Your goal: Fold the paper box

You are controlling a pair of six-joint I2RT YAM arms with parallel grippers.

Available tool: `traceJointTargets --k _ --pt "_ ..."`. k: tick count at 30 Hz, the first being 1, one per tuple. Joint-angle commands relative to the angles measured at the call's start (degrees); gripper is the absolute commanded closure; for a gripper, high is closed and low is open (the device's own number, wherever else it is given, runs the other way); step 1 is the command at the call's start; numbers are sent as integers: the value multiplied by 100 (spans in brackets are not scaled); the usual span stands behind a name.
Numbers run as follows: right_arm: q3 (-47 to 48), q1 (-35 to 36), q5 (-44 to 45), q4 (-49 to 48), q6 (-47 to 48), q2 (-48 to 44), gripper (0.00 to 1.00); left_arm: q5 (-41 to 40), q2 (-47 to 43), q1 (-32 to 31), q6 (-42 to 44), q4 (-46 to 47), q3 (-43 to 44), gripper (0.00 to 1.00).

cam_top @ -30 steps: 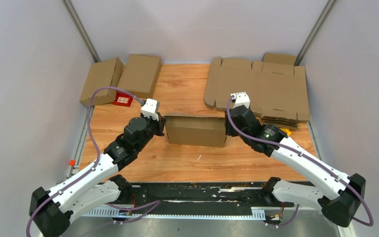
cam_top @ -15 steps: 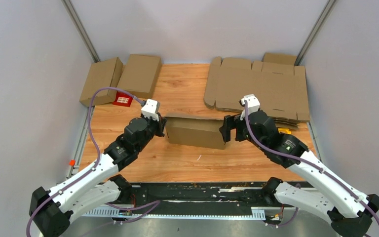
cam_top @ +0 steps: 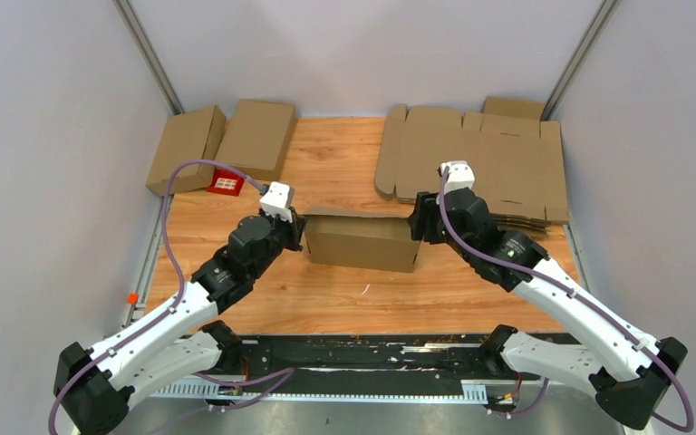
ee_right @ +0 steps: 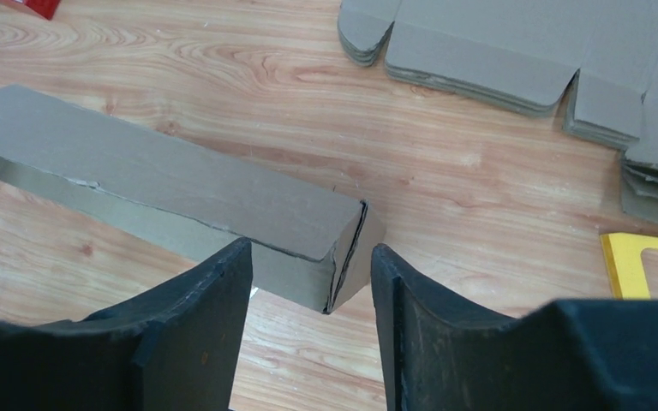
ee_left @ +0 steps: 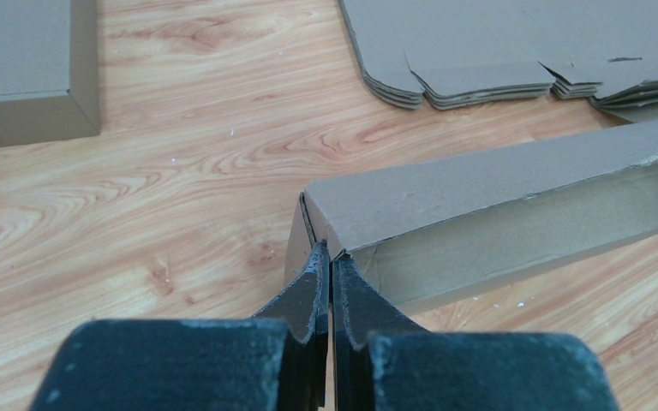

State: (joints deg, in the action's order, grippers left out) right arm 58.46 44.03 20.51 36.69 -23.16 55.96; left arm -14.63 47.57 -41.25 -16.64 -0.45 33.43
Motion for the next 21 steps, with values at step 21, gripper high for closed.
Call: traceJointTargets --k 21 --pt "-38 -27 49 -63 574 -310 71 321 -35 -35 -43 -910 223 88"
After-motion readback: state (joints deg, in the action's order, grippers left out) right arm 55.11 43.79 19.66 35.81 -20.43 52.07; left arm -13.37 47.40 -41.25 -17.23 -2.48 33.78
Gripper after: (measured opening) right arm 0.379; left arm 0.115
